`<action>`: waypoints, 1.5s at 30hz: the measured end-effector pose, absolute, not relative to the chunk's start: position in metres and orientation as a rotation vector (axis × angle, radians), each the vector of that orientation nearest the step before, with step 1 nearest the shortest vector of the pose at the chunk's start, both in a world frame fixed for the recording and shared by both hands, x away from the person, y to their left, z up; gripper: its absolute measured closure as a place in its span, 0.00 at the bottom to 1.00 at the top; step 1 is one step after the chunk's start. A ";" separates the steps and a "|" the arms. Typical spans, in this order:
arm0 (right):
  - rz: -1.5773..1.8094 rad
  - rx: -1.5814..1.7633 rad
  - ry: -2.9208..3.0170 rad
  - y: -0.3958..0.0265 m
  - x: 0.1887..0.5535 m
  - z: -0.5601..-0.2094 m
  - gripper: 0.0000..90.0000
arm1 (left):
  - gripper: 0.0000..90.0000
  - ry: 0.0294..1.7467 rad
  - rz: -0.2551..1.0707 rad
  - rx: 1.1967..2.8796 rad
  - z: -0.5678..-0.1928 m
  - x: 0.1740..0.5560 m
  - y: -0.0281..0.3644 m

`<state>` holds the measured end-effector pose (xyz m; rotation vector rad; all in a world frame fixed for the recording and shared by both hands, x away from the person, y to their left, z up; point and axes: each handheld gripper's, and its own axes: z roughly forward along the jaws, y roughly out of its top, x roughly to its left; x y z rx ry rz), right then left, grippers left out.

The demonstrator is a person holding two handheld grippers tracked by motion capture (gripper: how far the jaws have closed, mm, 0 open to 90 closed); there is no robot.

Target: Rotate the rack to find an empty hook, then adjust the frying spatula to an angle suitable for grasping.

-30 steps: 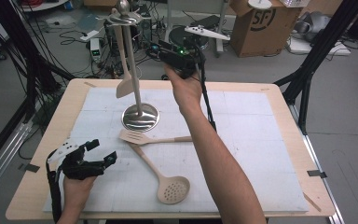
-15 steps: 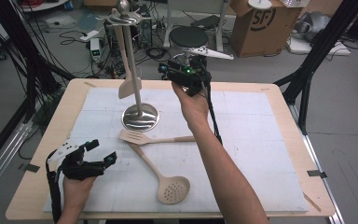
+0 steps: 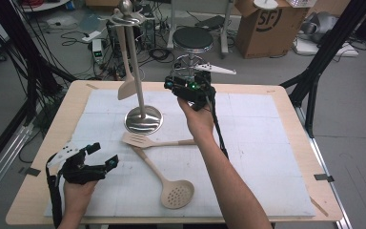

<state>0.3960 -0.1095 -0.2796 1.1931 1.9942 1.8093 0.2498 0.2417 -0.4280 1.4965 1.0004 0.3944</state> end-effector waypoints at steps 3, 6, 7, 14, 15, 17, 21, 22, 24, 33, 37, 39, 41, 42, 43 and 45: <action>1.809 1.194 2.003 -0.108 0.395 -0.284 0.62 | 0.02 1.002 0.393 1.496 -0.428 0.250 0.242; 1.800 1.201 2.016 -0.106 0.395 -0.291 0.62 | 0.02 0.999 0.395 1.496 -0.428 0.250 0.242; 1.798 1.205 2.023 -0.105 0.395 -0.293 0.62 | 0.02 1.000 0.396 1.495 -0.428 0.250 0.242; 1.725 1.251 2.107 -0.094 0.398 -0.320 0.61 | 0.02 1.003 0.398 1.489 -0.428 0.250 0.244; 1.708 1.261 2.118 -0.093 0.398 -0.325 0.61 | 0.02 1.002 0.397 1.488 -0.428 0.250 0.244; 1.691 1.294 2.139 -0.092 0.399 -0.335 0.61 | 0.02 1.004 0.395 1.485 -0.428 0.250 0.245; 1.661 1.330 2.157 -0.092 0.401 -0.349 0.62 | 0.02 1.003 0.395 1.488 -0.428 0.250 0.244; 1.658 1.331 2.164 -0.092 0.402 -0.351 0.62 | 0.02 1.003 0.395 1.487 -0.428 0.250 0.244; 1.656 1.338 2.177 -0.091 0.402 -0.354 0.62 | 0.02 1.000 0.392 1.494 -0.428 0.250 0.244; 1.615 1.347 2.233 -0.085 0.399 -0.369 0.61 | 0.02 0.999 0.393 1.488 -0.428 0.249 0.244; 1.582 1.360 2.273 -0.081 0.401 -0.375 0.60 | 0.02 0.997 0.395 1.488 -0.427 0.249 0.244; 1.563 1.369 2.288 -0.078 0.403 -0.380 0.60 | 0.02 0.998 0.395 1.488 -0.427 0.248 0.244; 1.544 1.392 2.304 -0.076 0.407 -0.385 0.61 | 0.02 0.998 0.396 1.487 -0.427 0.248 0.244; 1.532 1.404 2.321 -0.076 0.408 -0.388 0.61 | 0.02 1.001 0.395 1.485 -0.427 0.248 0.244; 1.517 1.420 2.332 -0.076 0.410 -0.391 0.62 | 0.02 1.001 0.395 1.486 -0.427 0.248 0.244; 1.498 1.444 2.357 -0.075 0.414 -0.398 0.65 | 0.02 1.001 0.395 1.487 -0.428 0.248 0.244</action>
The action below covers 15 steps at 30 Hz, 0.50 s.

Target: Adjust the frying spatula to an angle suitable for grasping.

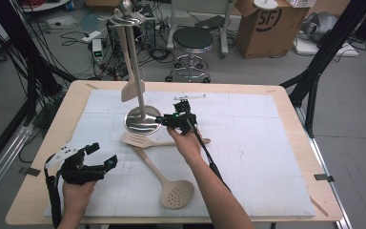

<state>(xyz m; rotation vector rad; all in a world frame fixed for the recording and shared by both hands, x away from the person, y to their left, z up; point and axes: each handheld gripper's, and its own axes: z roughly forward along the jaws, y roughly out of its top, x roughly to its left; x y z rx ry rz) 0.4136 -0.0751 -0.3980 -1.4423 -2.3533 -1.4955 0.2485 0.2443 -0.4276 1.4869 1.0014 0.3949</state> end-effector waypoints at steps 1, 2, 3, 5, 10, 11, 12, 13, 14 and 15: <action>-1.474 -1.439 -2.352 -0.075 0.415 -0.401 0.67 | 0.02 1.002 0.395 1.487 -0.428 0.249 0.244; -1.454 -1.445 -2.346 -0.074 0.417 -0.404 0.69 | 0.02 1.002 0.396 1.488 -0.428 0.249 0.244; -1.440 -1.446 -2.344 -0.073 0.418 -0.407 0.70 | 0.02 1.002 0.397 1.489 -0.428 0.249 0.244; -1.405 -1.444 -2.334 -0.071 0.421 -0.413 0.72 | 0.02 1.001 0.395 1.487 -0.428 0.249 0.244; -1.328 -1.483 -2.360 -0.068 0.428 -0.428 0.91 | 0.02 1.002 0.393 1.488 -0.428 0.249 0.243; -1.322 -1.494 -2.376 -0.069 0.429 -0.430 0.98 | 0.02 1.000 0.393 1.493 -0.428 0.250 0.243; -1.313 -1.508 -2.371 -0.069 0.430 -0.432 1.00 | 0.02 1.004 0.390 1.488 -0.428 0.250 0.242; -1.313 -1.508 -2.364 -0.068 0.432 -0.434 1.00 | 0.02 1.000 0.392 1.496 -0.429 0.251 0.241; -1.300 -1.519 -2.359 -0.068 0.433 -0.436 1.00 | 0.02 0.997 0.391 1.500 -0.429 0.251 0.240; -1.287 -1.523 -2.362 -0.067 0.434 -0.438 1.00 | 0.02 0.996 0.388 1.504 -0.429 0.251 0.239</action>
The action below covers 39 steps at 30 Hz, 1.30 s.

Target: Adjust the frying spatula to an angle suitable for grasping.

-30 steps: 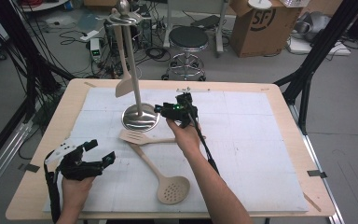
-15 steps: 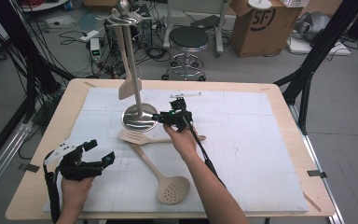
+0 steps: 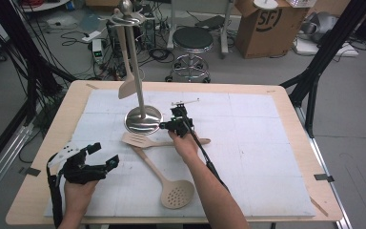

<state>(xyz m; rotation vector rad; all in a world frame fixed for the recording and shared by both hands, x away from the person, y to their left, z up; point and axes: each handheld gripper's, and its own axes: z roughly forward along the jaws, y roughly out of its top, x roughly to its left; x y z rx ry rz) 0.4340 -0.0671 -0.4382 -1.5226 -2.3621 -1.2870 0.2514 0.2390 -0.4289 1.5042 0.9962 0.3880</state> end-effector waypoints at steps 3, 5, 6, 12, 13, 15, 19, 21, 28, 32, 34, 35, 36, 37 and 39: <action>-1.217 -1.532 -2.353 -0.066 0.437 -0.447 1.00 | 0.02 0.992 0.386 1.512 -0.429 0.252 0.237; -1.192 -1.524 -2.335 -0.065 0.438 -0.452 1.00 | 0.02 0.992 0.387 1.508 -0.429 0.252 0.238; -1.181 -1.512 -2.328 -0.064 0.438 -0.453 1.00 | 0.02 0.994 0.388 1.508 -0.429 0.252 0.239; -1.121 -1.454 -2.347 -0.054 0.431 -0.458 1.00 | 0.02 0.998 0.389 1.500 -0.429 0.252 0.241; -1.112 -1.451 -2.355 -0.053 0.430 -0.457 1.00 | 0.02 1.000 0.388 1.495 -0.429 0.251 0.241; -1.091 -1.435 -2.373 -0.052 0.427 -0.456 1.00 | 0.02 1.000 0.390 1.493 -0.429 0.251 0.242; -1.063 -1.403 -2.390 -0.054 0.422 -0.455 1.00 | 0.02 1.002 0.393 1.491 -0.428 0.250 0.243; -1.076 -1.402 -2.380 -0.055 0.418 -0.456 1.00 | 0.02 1.000 0.393 1.494 -0.428 0.250 0.242; -1.095 -1.396 -2.318 -0.065 0.406 -0.459 1.00 | 0.02 0.998 0.395 1.497 -0.428 0.250 0.243; -1.075 -1.375 -2.330 -0.067 0.400 -0.458 1.00 | 0.02 1.002 0.395 1.494 -0.428 0.249 0.243; -1.078 -1.370 -2.333 -0.069 0.397 -0.458 1.00 | 0.02 1.002 0.396 1.494 -0.428 0.249 0.243; -1.078 -1.365 -2.329 -0.070 0.395 -0.459 1.00 | 0.02 1.001 0.396 1.494 -0.428 0.249 0.243; -1.080 -1.362 -2.326 -0.071 0.393 -0.459 1.00 | 0.02 1.000 0.395 1.499 -0.428 0.249 0.243; -1.084 -1.353 -2.331 -0.073 0.392 -0.459 1.00 | 0.02 1.000 0.396 1.495 -0.428 0.249 0.243; -1.075 -1.346 -2.314 -0.075 0.388 -0.459 1.00 | 0.02 1.001 0.396 1.499 -0.428 0.249 0.242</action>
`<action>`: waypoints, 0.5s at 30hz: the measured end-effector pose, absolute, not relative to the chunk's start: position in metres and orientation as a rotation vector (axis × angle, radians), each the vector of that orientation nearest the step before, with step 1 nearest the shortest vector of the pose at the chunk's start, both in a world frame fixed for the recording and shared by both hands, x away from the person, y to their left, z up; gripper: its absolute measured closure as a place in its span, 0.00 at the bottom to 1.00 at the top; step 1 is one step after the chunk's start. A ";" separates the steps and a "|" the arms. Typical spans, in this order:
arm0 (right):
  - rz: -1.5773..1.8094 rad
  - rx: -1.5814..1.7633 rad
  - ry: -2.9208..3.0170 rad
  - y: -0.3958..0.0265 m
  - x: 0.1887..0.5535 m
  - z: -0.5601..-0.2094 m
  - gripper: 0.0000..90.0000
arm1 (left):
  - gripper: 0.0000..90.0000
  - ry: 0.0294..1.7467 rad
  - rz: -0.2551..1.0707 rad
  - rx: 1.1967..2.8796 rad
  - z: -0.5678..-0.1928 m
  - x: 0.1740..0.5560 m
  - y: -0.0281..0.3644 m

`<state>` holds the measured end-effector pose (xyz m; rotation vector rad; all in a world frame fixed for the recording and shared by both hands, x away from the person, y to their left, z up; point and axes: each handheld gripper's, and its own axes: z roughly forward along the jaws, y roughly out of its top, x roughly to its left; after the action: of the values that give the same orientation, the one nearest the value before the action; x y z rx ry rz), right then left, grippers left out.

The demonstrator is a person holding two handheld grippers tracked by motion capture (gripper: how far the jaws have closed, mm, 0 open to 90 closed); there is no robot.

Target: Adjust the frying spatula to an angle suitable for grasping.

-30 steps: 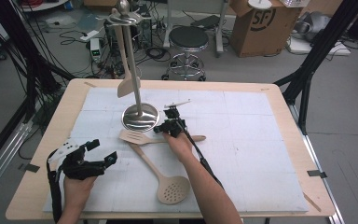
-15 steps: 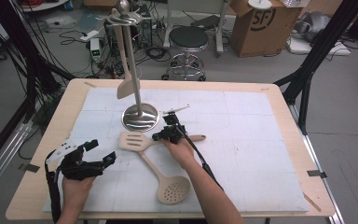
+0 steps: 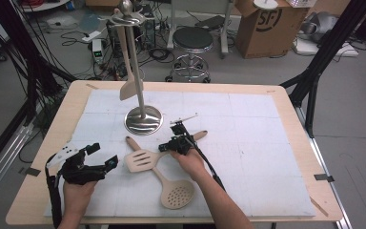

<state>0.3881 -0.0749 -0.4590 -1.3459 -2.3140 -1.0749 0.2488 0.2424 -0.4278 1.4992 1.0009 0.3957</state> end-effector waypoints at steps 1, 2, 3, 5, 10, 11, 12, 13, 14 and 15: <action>-1.066 -1.333 -2.325 -0.076 0.387 -0.459 1.00 | 0.02 1.001 0.395 1.501 -0.428 0.249 0.242; -1.058 -1.326 -2.326 -0.076 0.385 -0.458 1.00 | 0.02 0.999 0.395 1.500 -0.428 0.249 0.242; -1.046 -1.323 -2.330 -0.077 0.383 -0.458 1.00 | 0.02 0.997 0.396 1.503 -0.428 0.249 0.242; -1.043 -1.303 -2.335 -0.078 0.381 -0.458 1.00 | 0.02 0.996 0.393 1.505 -0.428 0.249 0.241; -1.042 -1.298 -2.340 -0.080 0.376 -0.457 1.00 | 0.02 0.996 0.392 1.507 -0.428 0.249 0.240; -1.041 -1.299 -2.352 -0.080 0.375 -0.457 1.00 | 0.02 0.995 0.391 1.508 -0.428 0.249 0.241; -1.042 -1.295 -2.363 -0.080 0.374 -0.456 1.00 | 0.02 0.997 0.390 1.506 -0.428 0.249 0.241; -1.049 -1.288 -2.364 -0.081 0.373 -0.455 1.00 | 0.02 0.999 0.389 1.503 -0.428 0.249 0.241; -1.074 -1.293 -2.359 -0.083 0.372 -0.455 1.00 | 0.02 0.998 0.394 1.504 -0.428 0.249 0.242; -1.092 -1.303 -2.342 -0.086 0.371 -0.453 1.00 | 0.02 0.999 0.392 1.501 -0.428 0.249 0.241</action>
<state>0.3707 -0.0858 -0.4532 -1.3025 -2.3423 -1.0922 0.2489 0.2413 -0.4283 1.5013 0.9994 0.3923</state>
